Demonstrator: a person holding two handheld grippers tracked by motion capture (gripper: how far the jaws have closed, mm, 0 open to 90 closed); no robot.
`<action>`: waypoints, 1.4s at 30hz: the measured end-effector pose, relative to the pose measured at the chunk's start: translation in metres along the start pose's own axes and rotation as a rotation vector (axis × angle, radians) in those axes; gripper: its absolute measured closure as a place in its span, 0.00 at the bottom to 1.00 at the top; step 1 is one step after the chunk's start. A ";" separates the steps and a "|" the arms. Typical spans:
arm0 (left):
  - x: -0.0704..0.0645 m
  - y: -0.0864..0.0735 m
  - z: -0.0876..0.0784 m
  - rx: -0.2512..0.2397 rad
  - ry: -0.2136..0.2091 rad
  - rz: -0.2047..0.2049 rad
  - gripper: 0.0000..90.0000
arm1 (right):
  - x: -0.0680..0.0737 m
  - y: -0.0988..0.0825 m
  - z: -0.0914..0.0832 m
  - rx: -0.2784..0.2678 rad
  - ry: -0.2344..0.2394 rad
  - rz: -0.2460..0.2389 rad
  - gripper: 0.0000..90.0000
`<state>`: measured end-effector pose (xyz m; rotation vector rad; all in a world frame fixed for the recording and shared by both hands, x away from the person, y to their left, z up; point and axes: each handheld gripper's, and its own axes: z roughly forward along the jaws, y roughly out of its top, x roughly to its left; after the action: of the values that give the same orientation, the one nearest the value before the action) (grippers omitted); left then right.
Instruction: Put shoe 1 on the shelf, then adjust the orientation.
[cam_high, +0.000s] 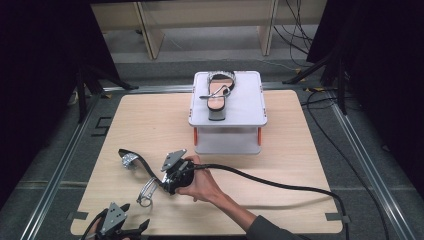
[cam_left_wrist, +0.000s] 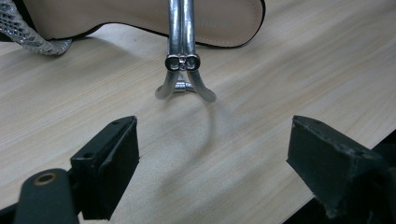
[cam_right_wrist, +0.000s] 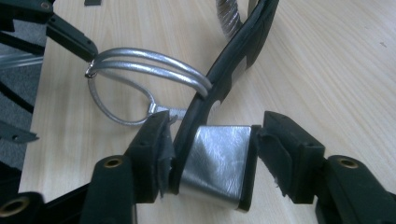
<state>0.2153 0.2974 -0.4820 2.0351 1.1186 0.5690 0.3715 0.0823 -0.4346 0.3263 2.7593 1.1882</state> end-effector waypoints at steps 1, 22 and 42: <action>0.000 0.000 0.000 0.001 0.001 0.000 0.18 | 0.000 0.000 0.001 -0.010 0.002 0.006 0.47; 0.002 -0.001 -0.001 0.010 0.009 0.025 0.18 | 0.007 0.003 0.042 0.113 -0.060 0.005 0.41; 0.000 0.000 -0.001 -0.004 0.008 0.009 0.18 | -0.011 -0.050 -0.030 0.135 0.026 0.261 0.46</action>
<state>0.2149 0.2982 -0.4819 2.0375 1.1130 0.5844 0.3691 0.0248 -0.4498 0.7091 2.8941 1.0638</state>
